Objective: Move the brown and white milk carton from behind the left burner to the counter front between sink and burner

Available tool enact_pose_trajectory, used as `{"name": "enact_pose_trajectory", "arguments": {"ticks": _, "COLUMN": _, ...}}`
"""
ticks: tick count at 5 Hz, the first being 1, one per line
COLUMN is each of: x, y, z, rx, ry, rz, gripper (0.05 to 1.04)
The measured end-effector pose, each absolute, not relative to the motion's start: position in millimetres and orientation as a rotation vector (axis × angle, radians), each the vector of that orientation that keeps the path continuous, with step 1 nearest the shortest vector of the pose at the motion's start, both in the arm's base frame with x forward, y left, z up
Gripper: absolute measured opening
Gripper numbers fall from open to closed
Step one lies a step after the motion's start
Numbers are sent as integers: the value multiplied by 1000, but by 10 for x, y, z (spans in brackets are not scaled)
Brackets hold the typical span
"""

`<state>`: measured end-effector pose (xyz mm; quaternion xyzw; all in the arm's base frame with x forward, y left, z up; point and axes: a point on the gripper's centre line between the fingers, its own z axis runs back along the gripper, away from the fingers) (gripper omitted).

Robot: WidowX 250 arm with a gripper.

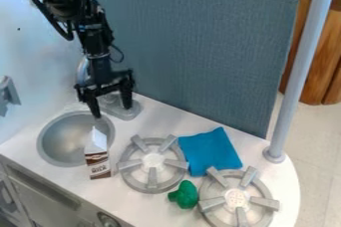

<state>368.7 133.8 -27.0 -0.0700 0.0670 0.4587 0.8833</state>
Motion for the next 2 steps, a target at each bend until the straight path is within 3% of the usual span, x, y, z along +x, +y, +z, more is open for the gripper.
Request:
{"name": "enact_pose_trajectory", "arguments": {"ticks": 1, "x": 3728, "y": 1397, "z": 116, "rx": -122, "ry": 54, "rz": 918, "gripper": 1010}}
{"name": "enact_pose_trajectory", "arguments": {"ticks": 2, "x": 3599, "y": 1385, "z": 324, "rx": -68, "ry": -52, "rz": 822, "gripper": 1010}}
